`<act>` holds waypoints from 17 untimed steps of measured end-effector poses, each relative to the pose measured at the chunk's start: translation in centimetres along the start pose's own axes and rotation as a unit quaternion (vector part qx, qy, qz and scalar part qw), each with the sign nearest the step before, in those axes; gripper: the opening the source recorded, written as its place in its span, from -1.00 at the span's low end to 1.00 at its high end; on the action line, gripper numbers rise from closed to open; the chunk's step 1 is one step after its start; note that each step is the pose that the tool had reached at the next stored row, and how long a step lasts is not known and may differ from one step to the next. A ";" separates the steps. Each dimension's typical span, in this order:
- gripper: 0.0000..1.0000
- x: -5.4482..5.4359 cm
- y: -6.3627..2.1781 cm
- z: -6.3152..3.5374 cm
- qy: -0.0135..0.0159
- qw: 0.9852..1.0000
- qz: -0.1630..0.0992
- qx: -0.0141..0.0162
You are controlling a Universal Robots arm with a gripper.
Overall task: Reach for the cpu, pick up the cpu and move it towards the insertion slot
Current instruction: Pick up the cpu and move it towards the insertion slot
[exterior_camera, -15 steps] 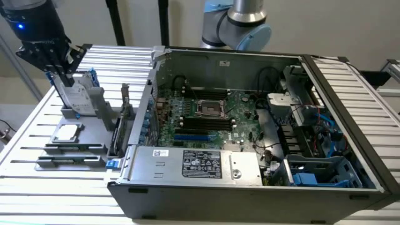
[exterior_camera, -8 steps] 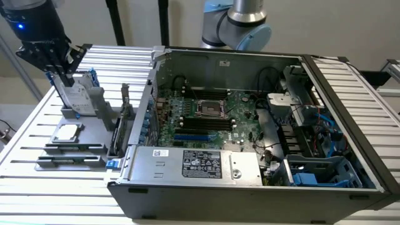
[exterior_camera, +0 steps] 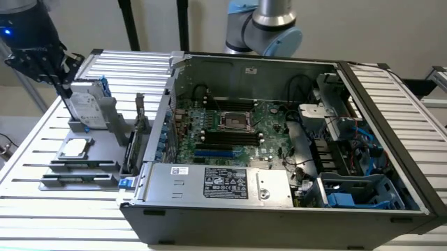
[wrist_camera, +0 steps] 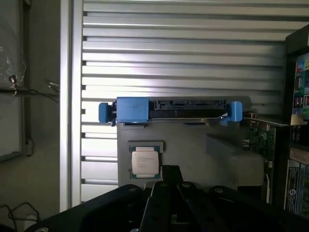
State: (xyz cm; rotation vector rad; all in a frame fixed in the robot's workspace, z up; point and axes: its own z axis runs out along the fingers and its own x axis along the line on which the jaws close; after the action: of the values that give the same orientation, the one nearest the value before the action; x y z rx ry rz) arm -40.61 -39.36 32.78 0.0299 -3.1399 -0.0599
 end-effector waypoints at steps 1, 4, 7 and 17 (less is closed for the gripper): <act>-0.79 0.4 -0.11 0.03 0.000 1.000 0.000 0.000; -0.79 1.7 -0.64 0.08 0.000 1.000 0.000 0.000; -0.79 2.4 -1.69 0.05 0.000 1.000 0.000 0.000; -0.79 2.5 -3.50 -0.01 0.000 1.000 0.000 0.000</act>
State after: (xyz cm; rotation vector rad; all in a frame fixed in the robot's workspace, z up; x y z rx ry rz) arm -42.99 -42.90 32.66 0.0304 -3.1399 -0.0603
